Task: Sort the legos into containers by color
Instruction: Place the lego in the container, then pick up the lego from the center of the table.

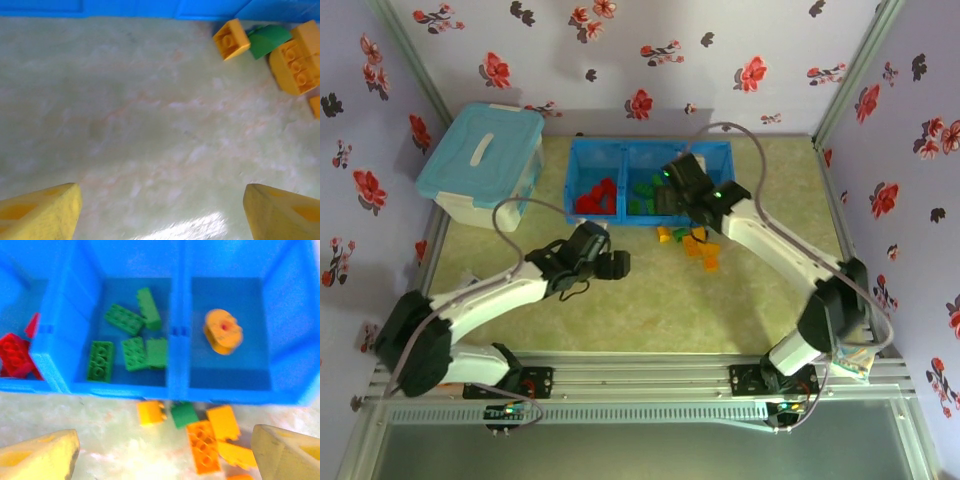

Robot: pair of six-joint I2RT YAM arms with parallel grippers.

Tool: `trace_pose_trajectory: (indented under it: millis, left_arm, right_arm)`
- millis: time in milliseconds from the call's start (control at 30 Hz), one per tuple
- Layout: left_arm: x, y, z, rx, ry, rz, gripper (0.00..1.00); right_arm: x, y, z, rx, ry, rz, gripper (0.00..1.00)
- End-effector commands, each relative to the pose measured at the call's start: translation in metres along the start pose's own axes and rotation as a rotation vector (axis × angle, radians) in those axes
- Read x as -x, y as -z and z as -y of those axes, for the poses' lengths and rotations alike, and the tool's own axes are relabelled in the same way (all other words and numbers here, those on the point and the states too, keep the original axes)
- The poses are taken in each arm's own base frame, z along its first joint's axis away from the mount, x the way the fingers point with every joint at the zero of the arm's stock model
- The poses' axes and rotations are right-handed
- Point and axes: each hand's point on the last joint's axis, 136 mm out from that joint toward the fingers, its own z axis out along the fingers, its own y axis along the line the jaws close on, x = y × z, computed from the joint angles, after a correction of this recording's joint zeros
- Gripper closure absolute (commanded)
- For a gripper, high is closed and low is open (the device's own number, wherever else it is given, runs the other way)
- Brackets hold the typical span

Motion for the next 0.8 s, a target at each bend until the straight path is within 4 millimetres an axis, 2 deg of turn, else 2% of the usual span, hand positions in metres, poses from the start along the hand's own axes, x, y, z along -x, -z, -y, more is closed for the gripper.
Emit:
trace_pose_trajectory:
  millis: [0, 100, 200, 300, 467, 767]
  left_arm:
    - [0.02, -0.018, 0.034, -0.078, -0.011, 0.005, 0.17]
    - [0.024, -0.041, 0.047, -0.076, -0.027, -0.043, 0.18]
    - [0.025, -0.064, 0.058, -0.064, -0.044, -0.095, 0.18]
    - [0.026, -0.086, 0.064, -0.043, -0.054, -0.134, 0.2]
    - [0.036, -0.112, 0.073, -0.014, -0.064, -0.16, 0.24]
    - [0.052, -0.144, 0.068, 0.064, -0.061, -0.192, 0.36]
  right_arm:
    - [-0.026, -0.001, 0.043, -0.078, -0.085, 0.007, 0.1]
    - [-0.051, 0.01, 0.081, -0.115, -0.146, 0.013, 0.1]
    - [-0.075, 0.019, 0.111, -0.141, -0.192, 0.014, 0.09]
    - [-0.09, 0.026, 0.13, -0.154, -0.232, 0.017, 0.09]
    - [-0.102, 0.029, 0.146, -0.166, -0.267, 0.023, 0.09]
    - [-0.109, 0.027, 0.145, -0.136, -0.287, 0.009, 0.09]
